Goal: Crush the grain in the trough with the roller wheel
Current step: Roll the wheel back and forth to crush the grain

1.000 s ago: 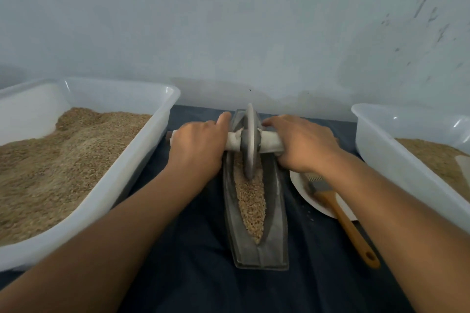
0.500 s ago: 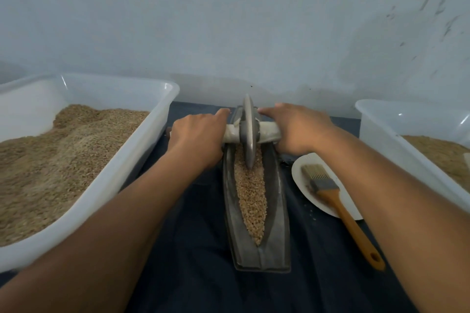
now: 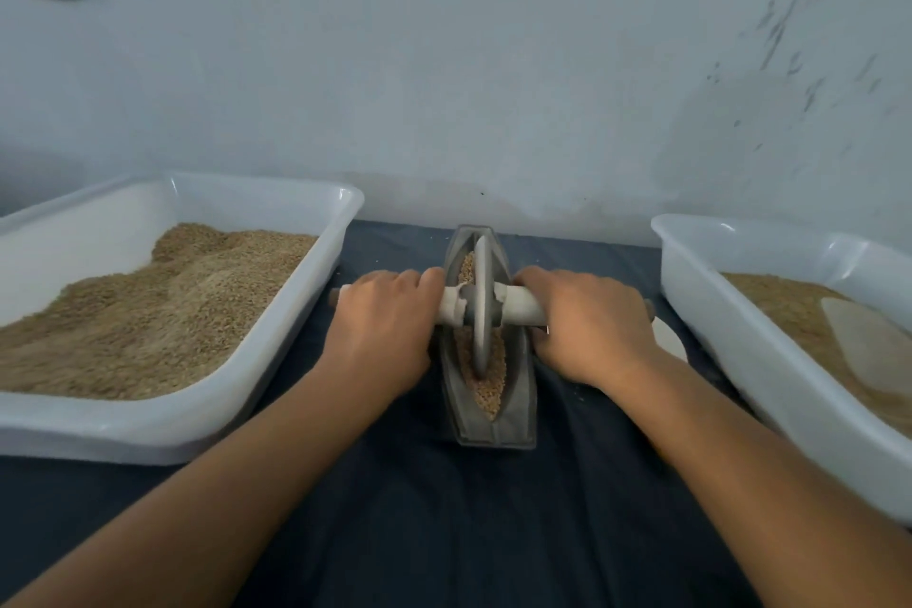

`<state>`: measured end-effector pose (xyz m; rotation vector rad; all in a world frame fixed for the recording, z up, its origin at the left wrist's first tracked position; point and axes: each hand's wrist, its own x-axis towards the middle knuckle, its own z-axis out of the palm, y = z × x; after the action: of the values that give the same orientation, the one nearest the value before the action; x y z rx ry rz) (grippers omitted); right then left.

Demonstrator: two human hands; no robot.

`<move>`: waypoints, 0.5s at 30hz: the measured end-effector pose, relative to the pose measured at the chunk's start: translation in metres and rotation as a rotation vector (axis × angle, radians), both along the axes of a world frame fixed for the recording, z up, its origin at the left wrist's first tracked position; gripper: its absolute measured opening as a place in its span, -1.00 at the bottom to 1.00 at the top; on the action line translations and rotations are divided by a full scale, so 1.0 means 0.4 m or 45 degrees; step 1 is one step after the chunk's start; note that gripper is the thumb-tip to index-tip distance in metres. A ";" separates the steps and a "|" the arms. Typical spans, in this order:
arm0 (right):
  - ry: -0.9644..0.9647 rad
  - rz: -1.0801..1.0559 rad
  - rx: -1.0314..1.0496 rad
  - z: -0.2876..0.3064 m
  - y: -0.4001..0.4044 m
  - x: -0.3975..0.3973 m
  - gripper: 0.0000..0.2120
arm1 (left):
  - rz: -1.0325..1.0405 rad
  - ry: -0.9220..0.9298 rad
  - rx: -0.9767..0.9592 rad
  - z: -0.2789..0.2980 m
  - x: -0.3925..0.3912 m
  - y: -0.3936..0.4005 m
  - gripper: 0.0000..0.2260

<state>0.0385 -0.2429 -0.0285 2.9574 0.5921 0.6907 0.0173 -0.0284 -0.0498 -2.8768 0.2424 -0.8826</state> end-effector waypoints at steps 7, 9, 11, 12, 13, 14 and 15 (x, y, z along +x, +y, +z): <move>-0.124 0.007 -0.025 0.009 -0.003 -0.089 -0.67 | -0.042 -0.001 -0.058 0.021 -0.087 0.002 -0.64; -0.140 -0.008 -0.029 0.007 -0.008 -0.102 -0.69 | -0.039 -0.030 -0.059 0.029 -0.099 -0.001 -0.70; -0.142 -0.002 -0.029 -0.001 -0.015 -0.107 -0.69 | -0.031 -0.062 -0.044 0.031 -0.105 -0.007 -0.73; -0.137 0.005 -0.017 -0.006 -0.018 -0.107 -0.68 | -0.028 -0.074 -0.024 0.028 -0.105 -0.010 -0.73; -0.124 0.007 -0.009 -0.011 -0.020 -0.104 -0.67 | -0.026 -0.078 0.008 0.023 -0.102 -0.013 -0.72; -0.107 0.004 -0.008 -0.016 -0.021 -0.098 -0.66 | -0.022 -0.074 0.040 0.019 -0.095 -0.015 -0.71; -0.087 -0.001 -0.008 -0.019 -0.022 -0.089 -0.65 | -0.016 -0.063 0.063 0.016 -0.083 -0.017 -0.70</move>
<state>0.0030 -0.2517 -0.0363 2.9146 0.5867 0.7848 -0.0161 -0.0351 -0.0433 -2.8070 0.2734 -0.9348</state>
